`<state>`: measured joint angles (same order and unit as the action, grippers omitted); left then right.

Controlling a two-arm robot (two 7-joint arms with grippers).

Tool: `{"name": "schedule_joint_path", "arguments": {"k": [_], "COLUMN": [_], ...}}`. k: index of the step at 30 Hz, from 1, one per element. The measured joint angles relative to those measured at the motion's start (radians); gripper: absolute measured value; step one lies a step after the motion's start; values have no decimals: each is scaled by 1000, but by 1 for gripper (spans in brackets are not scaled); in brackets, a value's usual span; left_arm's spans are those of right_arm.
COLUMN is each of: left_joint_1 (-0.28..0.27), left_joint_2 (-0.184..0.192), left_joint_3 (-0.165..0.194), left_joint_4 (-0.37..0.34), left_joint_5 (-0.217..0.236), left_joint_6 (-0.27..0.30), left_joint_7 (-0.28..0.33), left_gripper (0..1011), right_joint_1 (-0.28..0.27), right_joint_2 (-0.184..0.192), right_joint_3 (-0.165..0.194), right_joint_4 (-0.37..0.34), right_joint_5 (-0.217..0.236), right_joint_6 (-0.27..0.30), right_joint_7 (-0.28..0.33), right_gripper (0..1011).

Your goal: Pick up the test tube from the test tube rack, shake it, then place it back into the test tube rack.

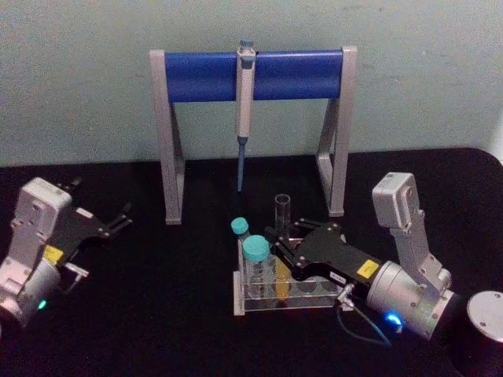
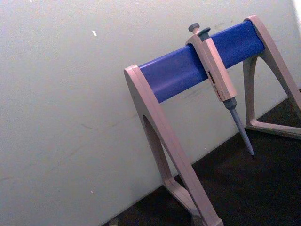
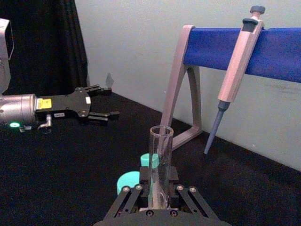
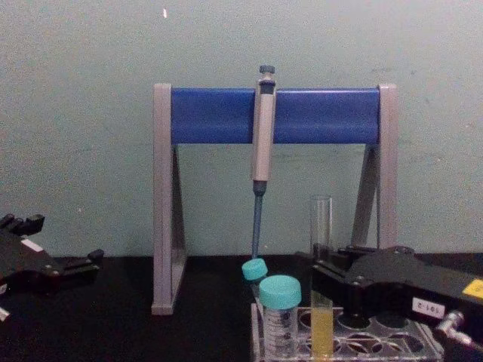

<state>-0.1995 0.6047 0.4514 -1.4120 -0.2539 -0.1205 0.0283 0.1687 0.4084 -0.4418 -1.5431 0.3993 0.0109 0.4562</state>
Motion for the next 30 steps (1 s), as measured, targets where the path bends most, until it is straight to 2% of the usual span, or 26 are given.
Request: {"name": "schedule_joint_path", "arguments": {"k": [30], "left_joint_1": [0], "left_joint_2": [0], "left_joint_3": [0], "left_joint_4": [0], "left_joint_5": [0], "left_joint_6": [0], "left_joint_7": [0], "left_gripper": [1001], "right_joint_1": [3], "right_joint_2": [-9], "right_joint_3": [-3], "right_joint_4": [12], "right_joint_5": [-13], "right_joint_6": [13], "right_joint_7": [-7], "right_gripper": [239]}}
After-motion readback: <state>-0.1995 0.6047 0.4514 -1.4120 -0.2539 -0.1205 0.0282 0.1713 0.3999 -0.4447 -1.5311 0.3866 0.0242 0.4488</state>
